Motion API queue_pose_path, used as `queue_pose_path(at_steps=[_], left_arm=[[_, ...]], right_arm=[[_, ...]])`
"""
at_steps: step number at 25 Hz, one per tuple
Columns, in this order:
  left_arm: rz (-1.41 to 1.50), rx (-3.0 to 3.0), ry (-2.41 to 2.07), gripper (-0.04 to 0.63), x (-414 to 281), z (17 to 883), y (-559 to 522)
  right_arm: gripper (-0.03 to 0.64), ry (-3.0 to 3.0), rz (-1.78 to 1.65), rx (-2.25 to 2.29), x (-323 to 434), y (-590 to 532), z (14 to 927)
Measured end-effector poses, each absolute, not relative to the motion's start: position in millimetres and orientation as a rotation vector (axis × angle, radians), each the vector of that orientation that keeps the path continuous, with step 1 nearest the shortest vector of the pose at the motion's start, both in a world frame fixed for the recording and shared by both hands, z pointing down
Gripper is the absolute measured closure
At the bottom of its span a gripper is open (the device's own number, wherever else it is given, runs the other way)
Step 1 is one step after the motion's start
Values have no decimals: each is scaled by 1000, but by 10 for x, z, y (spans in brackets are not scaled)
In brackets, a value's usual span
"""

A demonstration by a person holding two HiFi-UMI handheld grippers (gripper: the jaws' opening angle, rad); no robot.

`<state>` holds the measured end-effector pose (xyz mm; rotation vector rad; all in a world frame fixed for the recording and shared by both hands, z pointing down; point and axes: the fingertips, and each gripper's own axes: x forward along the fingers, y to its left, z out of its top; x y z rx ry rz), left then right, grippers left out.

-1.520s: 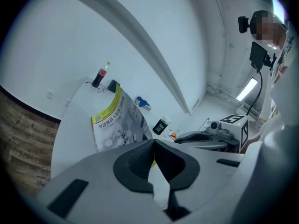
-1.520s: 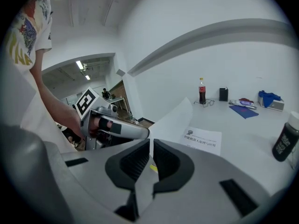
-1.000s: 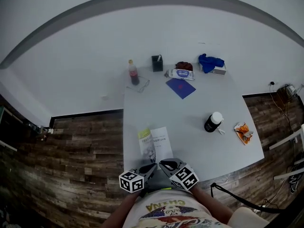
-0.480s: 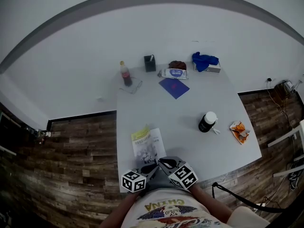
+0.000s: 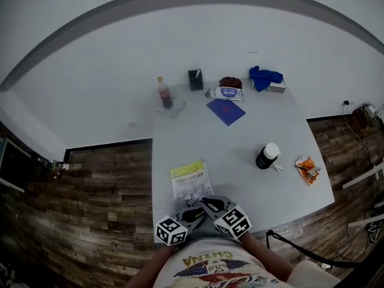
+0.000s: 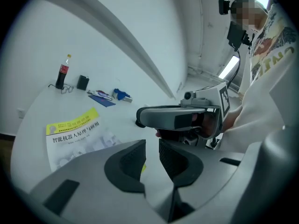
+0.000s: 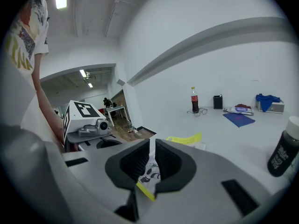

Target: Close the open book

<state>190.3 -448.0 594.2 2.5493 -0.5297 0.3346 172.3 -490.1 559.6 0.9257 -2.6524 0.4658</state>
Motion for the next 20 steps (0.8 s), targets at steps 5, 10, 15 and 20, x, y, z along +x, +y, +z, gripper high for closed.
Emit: queue_pose_path(at_steps=[5,10,15,20], left_arm=[[293,2576,-679,529,1704,5832,-4610],[231,2637,-861,534,1491,5608,-4765],[204,2677,-939,580,1369,5482,-4810],[201,2677,-997,581,1288,5441,-4808]], right_arm=[[595,-2676,491,951,1740,-4933,5552],[595,-2699,522,922,1672,-4887,5559],[595,-2711,493,889,1573,-4889,5537],[595,-2705,450,868,1516,-4878,5499]])
